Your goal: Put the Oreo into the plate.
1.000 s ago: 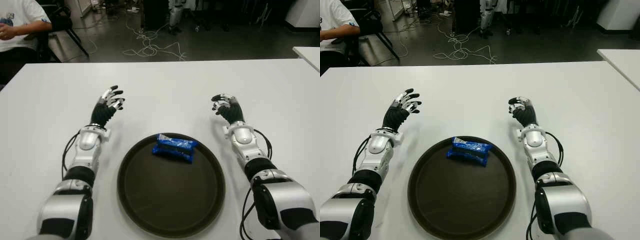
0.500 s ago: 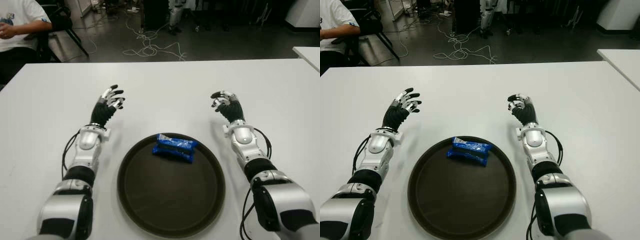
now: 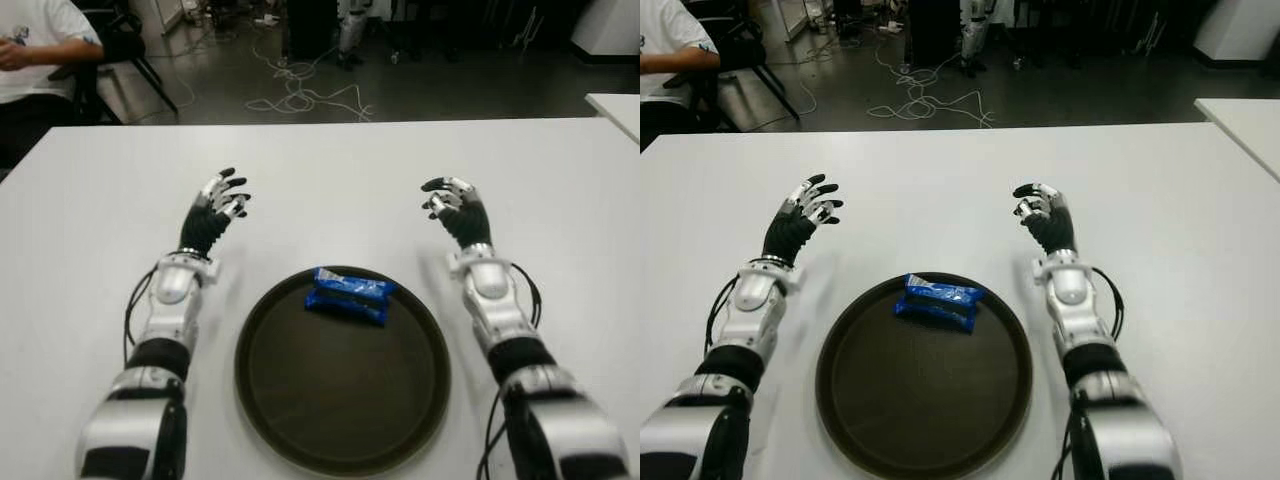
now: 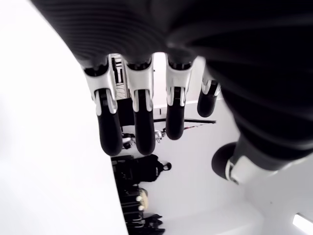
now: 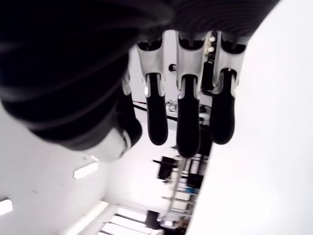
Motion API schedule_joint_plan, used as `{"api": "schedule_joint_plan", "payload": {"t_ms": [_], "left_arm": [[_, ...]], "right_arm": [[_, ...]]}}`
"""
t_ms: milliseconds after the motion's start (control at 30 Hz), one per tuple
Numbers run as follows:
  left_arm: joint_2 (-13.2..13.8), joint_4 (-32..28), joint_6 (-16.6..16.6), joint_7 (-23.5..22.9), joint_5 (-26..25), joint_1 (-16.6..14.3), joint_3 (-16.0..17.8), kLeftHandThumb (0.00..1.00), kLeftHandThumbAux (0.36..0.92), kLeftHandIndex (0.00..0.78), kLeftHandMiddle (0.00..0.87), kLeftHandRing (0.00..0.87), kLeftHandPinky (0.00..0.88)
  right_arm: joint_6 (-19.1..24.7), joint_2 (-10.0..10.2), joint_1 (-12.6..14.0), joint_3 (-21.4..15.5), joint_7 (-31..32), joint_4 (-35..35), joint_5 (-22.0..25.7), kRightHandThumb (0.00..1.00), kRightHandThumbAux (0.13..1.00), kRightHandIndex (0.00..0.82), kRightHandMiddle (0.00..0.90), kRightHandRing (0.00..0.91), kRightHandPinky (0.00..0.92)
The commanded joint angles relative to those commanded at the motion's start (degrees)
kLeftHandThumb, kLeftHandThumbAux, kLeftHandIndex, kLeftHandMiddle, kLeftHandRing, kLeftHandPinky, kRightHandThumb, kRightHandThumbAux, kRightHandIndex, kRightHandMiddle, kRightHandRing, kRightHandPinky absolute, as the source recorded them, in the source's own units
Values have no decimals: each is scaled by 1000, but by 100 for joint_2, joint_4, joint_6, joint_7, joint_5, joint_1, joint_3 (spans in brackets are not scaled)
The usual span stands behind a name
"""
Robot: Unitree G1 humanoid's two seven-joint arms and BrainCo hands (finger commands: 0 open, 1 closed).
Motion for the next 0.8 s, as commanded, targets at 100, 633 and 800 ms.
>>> {"api": "schedule_joint_plan", "payload": {"t_ms": [100,633,800], "left_arm": [[-85,-218,24,15,-88,104,20,168,610,124,201,254,349],[-204,-693,259,203,-165,315,41,181,622,121,214,258,347],[-132,-540,340,229,-91,243,9,167,628,118,203,252,343]], "right_arm": [[497,76,584,12,77,-1221,126,669,733,403,396,464,537],[1402,190,465,-329,-281,-1165,244,665,737,405,409,465,510],[1309,103,182,-419,-436,-524,163,666,735,407,415,466,513]]}}
